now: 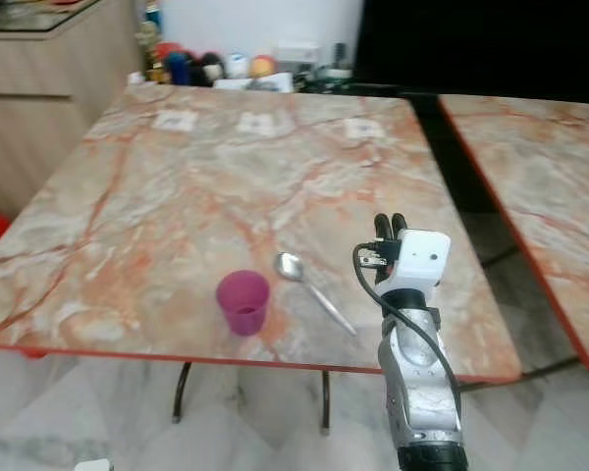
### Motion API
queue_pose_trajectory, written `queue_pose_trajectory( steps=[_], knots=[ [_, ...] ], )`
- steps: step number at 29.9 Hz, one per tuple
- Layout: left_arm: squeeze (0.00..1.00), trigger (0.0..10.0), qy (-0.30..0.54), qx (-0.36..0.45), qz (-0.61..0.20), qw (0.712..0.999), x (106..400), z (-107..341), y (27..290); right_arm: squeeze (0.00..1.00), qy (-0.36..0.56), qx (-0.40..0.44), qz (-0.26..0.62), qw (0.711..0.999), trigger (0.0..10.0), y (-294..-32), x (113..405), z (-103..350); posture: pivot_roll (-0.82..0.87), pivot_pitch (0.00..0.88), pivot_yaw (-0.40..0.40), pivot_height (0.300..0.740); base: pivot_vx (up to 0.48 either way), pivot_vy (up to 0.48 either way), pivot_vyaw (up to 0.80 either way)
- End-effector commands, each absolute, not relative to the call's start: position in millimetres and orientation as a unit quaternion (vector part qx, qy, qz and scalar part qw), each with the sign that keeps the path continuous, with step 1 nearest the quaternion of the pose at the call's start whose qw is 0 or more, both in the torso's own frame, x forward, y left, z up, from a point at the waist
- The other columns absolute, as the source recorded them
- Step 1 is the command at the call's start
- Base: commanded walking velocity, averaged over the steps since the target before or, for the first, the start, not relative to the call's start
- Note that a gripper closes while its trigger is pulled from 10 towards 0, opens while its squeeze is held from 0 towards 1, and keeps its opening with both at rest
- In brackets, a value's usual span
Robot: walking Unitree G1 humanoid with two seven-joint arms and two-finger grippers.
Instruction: Setting the table
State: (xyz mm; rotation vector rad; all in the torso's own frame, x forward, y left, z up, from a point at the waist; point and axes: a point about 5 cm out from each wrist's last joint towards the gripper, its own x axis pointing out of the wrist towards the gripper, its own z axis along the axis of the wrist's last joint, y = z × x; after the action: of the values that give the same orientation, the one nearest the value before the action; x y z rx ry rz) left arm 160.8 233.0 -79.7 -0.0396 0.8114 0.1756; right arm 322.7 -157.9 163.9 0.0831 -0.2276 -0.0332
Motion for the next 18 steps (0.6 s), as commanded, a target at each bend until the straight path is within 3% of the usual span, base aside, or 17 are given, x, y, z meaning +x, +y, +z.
queue_pose_trajectory(
  steps=[1,11,18],
  knots=[
    [0.0,10.0,0.406,-0.021,0.083,0.91,153.6,-83.1,232.5,0.0,-0.107,0.035,-0.025,0.993,10.0,-162.3,323.8,161.9,0.03,0.105,-0.03,0.74,0.0,0.0,0.8],
    [0.0,10.0,0.406,-0.019,0.08,0.91,153.2,-83.1,233.1,0.0,-0.103,0.037,-0.035,0.993,10.0,-166.1,325.4,160.2,0.03,0.101,-0.025,0.74,0.0,0.0,0.8],
    [0.0,10.0,0.406,-0.019,0.079,0.91,153.3,-83.1,232.6,0.0,-0.1,0.033,-0.045,0.993,10.0,-170.4,327.0,158.9,0.03,0.1,-0.028,0.74,0.0,0.0,0.06]
  ],
)
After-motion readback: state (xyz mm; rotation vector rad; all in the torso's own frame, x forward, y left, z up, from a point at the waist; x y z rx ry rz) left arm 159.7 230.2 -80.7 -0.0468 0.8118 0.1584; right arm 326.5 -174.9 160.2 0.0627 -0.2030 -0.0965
